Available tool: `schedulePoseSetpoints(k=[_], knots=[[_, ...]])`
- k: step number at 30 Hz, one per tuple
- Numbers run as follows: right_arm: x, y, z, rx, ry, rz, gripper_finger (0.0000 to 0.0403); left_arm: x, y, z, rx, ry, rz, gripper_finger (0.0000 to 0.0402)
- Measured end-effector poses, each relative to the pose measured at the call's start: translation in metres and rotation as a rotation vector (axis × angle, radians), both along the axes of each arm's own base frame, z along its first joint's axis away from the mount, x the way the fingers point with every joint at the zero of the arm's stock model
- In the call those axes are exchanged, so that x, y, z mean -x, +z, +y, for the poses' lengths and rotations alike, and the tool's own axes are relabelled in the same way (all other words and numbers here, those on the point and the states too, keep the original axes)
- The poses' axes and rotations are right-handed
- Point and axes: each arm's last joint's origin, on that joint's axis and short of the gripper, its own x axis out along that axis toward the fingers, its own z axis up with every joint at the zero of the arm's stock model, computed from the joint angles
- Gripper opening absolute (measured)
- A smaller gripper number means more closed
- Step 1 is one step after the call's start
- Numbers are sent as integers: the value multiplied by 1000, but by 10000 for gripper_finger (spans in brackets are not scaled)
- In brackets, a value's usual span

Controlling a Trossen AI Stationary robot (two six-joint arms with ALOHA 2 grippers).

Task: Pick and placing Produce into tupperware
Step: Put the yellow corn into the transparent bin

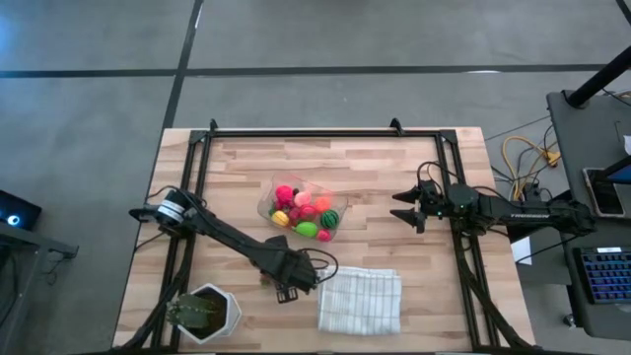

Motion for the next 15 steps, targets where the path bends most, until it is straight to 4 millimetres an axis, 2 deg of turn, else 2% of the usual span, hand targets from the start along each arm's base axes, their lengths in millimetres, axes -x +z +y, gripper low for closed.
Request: schedulePoseSetpoints(k=[6, 15], knots=[[0, 0, 0, 0, 0, 0, 329, 9, -16, 4, -20, 17, 39, 164], [0, 0, 0, 0, 0, 0, 329, 11, -22, 5, -11, 17, 32, 164]])
